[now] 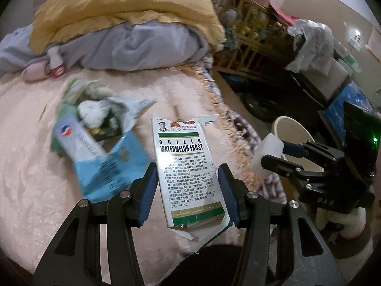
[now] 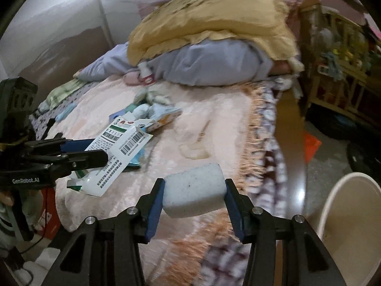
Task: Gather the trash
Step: 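Carry box and sponge to the bucket and open both tools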
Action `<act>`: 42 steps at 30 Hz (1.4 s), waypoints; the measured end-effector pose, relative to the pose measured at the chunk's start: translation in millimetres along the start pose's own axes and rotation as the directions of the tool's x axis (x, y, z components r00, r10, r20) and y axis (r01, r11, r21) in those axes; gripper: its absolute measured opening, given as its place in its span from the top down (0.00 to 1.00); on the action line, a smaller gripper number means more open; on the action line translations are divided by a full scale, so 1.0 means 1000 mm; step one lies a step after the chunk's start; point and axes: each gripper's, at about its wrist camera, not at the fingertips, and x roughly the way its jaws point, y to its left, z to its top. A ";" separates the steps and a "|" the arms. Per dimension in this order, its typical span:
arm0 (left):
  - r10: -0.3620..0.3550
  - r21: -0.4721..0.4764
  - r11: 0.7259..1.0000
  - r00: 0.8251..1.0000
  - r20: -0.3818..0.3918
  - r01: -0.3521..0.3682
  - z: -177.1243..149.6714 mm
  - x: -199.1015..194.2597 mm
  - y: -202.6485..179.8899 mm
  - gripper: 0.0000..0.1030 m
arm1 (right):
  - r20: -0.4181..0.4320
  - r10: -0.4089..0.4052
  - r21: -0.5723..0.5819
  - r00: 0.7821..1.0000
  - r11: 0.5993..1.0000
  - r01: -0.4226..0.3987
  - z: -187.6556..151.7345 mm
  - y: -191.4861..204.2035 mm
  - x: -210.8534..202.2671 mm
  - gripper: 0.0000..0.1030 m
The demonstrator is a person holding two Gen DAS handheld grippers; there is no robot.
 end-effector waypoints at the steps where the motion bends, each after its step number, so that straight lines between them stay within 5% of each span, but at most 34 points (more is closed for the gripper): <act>1: -0.005 0.009 1.000 1.000 -0.002 0.005 0.003 0.003 -0.005 0.52 | 0.006 -0.011 0.007 1.000 1.000 0.011 -0.001 -0.005 -0.004 0.54; 15: -0.056 0.151 0.986 0.997 -0.051 0.063 0.027 0.047 -0.085 0.52 | 0.034 -0.172 0.169 0.985 0.972 0.164 -0.035 -0.087 -0.057 0.53; 23: -0.137 0.186 0.971 0.986 -0.096 0.153 0.039 0.070 -0.132 0.52 | 0.034 -0.296 0.289 0.955 0.917 0.274 -0.059 -0.136 -0.087 0.53; 38: -0.288 0.166 0.932 0.937 -0.197 0.321 0.049 0.122 -0.211 0.52 | -0.014 -0.400 0.447 0.916 0.817 0.364 -0.097 -0.199 -0.111 0.48; 42: -0.373 0.129 0.906 0.904 -0.209 0.403 0.051 0.132 -0.223 0.51 | -0.022 -0.425 0.491 0.905 0.784 0.380 -0.106 -0.211 -0.118 0.40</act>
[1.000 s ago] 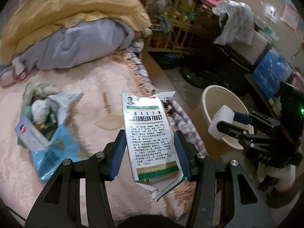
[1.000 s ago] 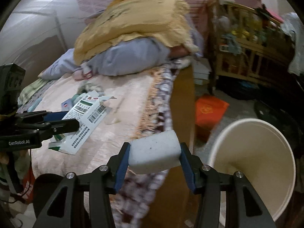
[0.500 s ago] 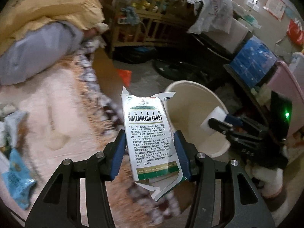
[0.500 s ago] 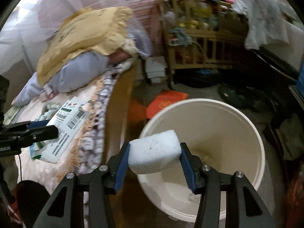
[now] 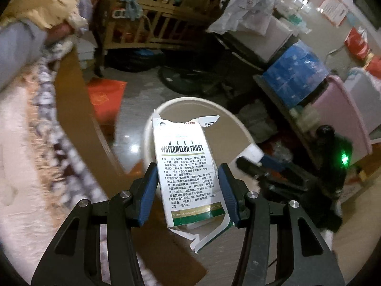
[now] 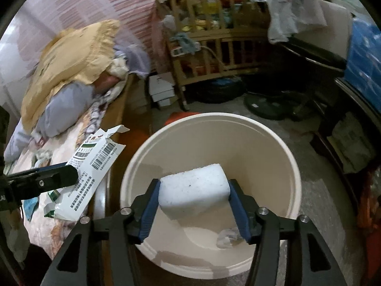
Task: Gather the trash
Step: 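Carry box and sponge to the bucket and open both tools, then return both tools to the remaining trash on the bed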
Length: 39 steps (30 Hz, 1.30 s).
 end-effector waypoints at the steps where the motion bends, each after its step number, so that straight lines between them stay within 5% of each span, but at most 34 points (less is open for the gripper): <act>1: -0.043 -0.012 0.999 0.999 -0.004 0.043 0.001 0.004 0.000 0.48 | 0.000 -0.009 0.008 1.000 1.000 0.009 0.000 -0.002 0.000 0.38; 4: -0.043 -0.036 0.998 0.999 -0.018 0.042 0.003 0.013 0.002 0.38 | 0.010 -0.035 0.030 0.999 0.999 0.034 -0.002 -0.008 -0.003 0.29; 17: 0.164 -0.005 0.986 0.986 0.038 -0.164 -0.011 -0.041 0.032 0.37 | -0.010 0.043 -0.025 0.999 0.999 -0.043 -0.006 0.030 0.002 0.29; 22: 0.286 -0.036 0.958 0.952 0.108 -0.284 -0.023 -0.084 0.061 0.37 | -0.021 0.118 -0.085 0.993 0.989 -0.120 -0.005 0.070 0.003 0.29; 28: 0.433 -0.095 0.901 0.887 0.161 -0.422 -0.042 -0.132 0.100 0.37 | -0.043 0.191 -0.194 0.981 0.961 -0.195 -0.006 0.136 0.007 0.29; 34: 0.512 -0.152 0.858 0.840 0.177 -0.491 -0.064 -0.168 0.132 0.37 | -0.075 0.256 -0.263 0.964 0.927 -0.267 -0.009 0.193 0.014 0.29; 39: 0.546 -0.198 0.835 0.818 0.182 -0.513 -0.085 -0.193 0.154 0.37 | -0.099 0.310 -0.291 0.946 0.900 -0.325 -0.012 0.234 0.017 0.29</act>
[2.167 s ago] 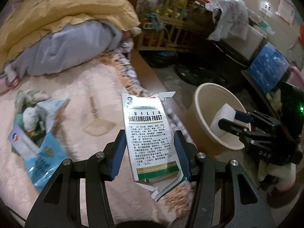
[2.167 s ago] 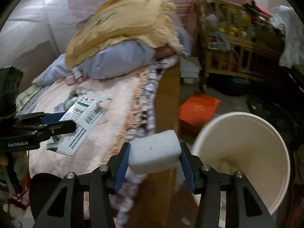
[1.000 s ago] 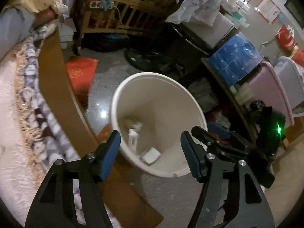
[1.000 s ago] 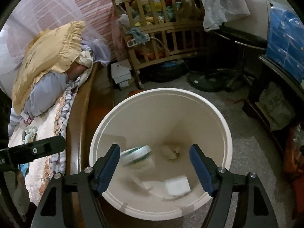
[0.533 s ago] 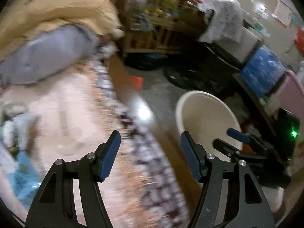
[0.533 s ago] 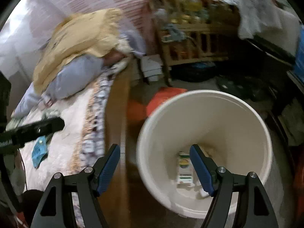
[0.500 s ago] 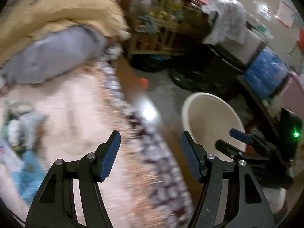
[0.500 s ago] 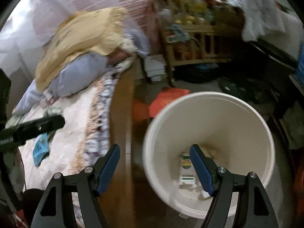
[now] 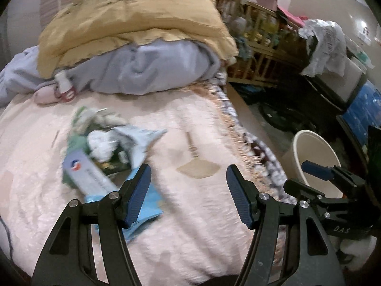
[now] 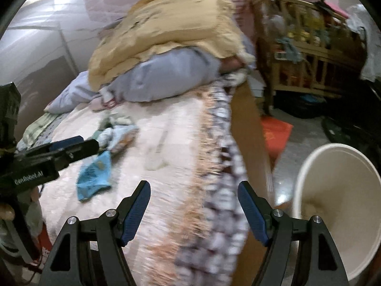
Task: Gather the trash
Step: 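Return both tools to the remaining trash on the bed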
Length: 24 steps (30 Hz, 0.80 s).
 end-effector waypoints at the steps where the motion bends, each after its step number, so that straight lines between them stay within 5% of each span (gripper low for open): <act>1: 0.008 -0.005 1.000 1.000 0.002 -0.008 -0.002 -0.002 0.006 0.37 | -0.002 0.006 -0.010 1.000 1.000 -0.006 0.001 0.006 0.002 0.29; 24: 0.155 -0.212 0.965 0.988 -0.026 -0.157 -0.063 -0.045 0.145 0.37 | -0.050 0.104 -0.110 0.993 0.988 -0.109 0.026 0.089 0.035 0.29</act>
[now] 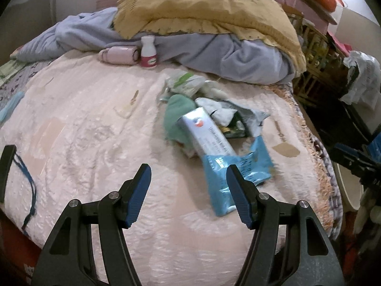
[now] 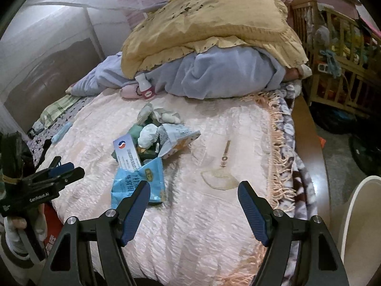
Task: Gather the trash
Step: 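Return both tools to the remaining trash on the bed, then grasp the blue snack bag with the left tool while the right tool grasps a white wrapper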
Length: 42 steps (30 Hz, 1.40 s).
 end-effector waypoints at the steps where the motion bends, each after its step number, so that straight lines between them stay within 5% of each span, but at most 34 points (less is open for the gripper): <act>1: 0.001 -0.004 1.000 1.000 -0.005 -0.001 -0.001 0.001 0.002 0.37 | -0.003 0.001 -0.006 1.000 1.000 -0.001 0.000 0.002 0.002 0.29; 15: -0.076 -0.001 0.997 0.995 -0.062 0.076 -0.008 0.023 -0.004 0.37 | -0.160 0.073 -0.133 0.984 0.987 -0.095 0.005 0.030 0.065 0.29; 28: -0.218 -0.065 0.975 0.961 -0.168 0.210 -0.010 0.092 -0.021 0.38 | -0.119 0.055 -0.118 0.991 0.991 -0.069 0.022 0.017 0.075 0.29; 33: -0.288 -0.078 0.957 0.941 -0.177 0.278 -0.011 0.091 -0.023 0.62 | -0.078 0.053 -0.140 0.996 0.988 -0.063 0.054 0.022 0.093 0.28; 40: -0.330 -0.026 0.943 0.923 -0.199 0.331 -0.012 0.068 -0.021 0.70 | -0.167 0.007 -0.211 0.986 0.977 -0.043 0.089 0.030 0.164 0.23; 41: -0.326 -0.019 0.944 0.924 -0.199 0.329 -0.013 0.065 -0.020 0.70 | -0.193 0.010 -0.199 0.981 0.979 -0.049 0.088 0.028 0.174 0.25; 42: -0.325 -0.017 0.944 0.925 -0.198 0.328 -0.015 0.063 -0.019 0.71 | -0.216 0.018 -0.184 0.976 0.981 -0.059 0.085 0.026 0.182 0.37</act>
